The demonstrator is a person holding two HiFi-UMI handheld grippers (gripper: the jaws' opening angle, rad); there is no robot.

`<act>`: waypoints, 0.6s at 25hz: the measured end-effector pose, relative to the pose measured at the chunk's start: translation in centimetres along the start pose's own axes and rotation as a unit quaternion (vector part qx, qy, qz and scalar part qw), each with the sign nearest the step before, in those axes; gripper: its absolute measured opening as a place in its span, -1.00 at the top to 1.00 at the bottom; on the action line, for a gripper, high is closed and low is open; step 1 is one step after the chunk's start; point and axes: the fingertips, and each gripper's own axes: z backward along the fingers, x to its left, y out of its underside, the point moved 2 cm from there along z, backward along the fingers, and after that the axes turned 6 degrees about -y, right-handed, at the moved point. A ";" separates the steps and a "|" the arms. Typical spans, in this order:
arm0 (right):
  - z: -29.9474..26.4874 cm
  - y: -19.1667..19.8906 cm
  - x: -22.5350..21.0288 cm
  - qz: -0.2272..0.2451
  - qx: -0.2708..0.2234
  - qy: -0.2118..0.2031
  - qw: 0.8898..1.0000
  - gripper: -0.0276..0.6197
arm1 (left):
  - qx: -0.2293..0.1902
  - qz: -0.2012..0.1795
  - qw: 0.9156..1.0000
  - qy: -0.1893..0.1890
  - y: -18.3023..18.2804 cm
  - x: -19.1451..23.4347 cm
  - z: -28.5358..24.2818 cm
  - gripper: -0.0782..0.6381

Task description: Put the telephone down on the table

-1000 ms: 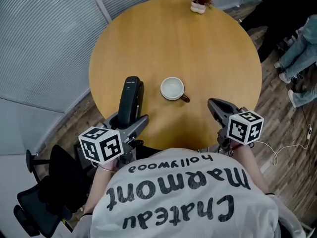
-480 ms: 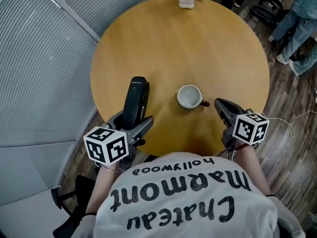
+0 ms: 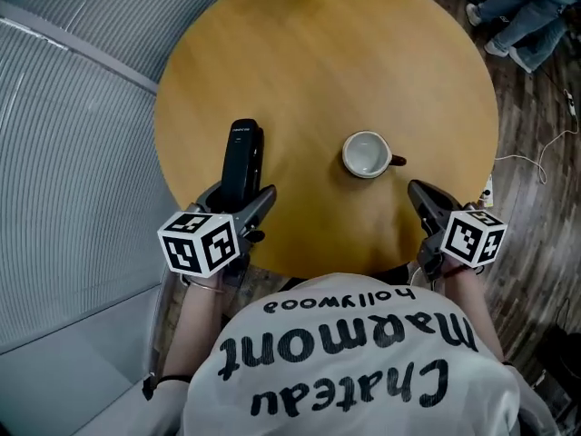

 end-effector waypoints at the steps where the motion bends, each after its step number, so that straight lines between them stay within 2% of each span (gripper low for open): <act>1: -0.3 0.5 0.4 -0.008 0.001 0.012 1.000 0.87 | 0.004 -0.003 1.000 0.003 -0.4 1.4 -0.7 -0.21; 5: -0.8 1.9 1.6 -0.023 0.009 0.044 0.999 0.87 | 0.017 -0.015 1.000 0.009 -1.4 4.6 -3.3 -0.22; 11: -0.4 4.1 2.2 -0.027 0.023 0.071 0.997 0.87 | 0.036 -0.039 0.998 0.033 -0.1 4.7 -7.3 -0.22; 15: 1.0 5.0 2.5 -0.023 0.019 0.093 0.995 0.87 | 0.049 -0.055 0.997 0.035 1.5 4.5 -9.2 -0.22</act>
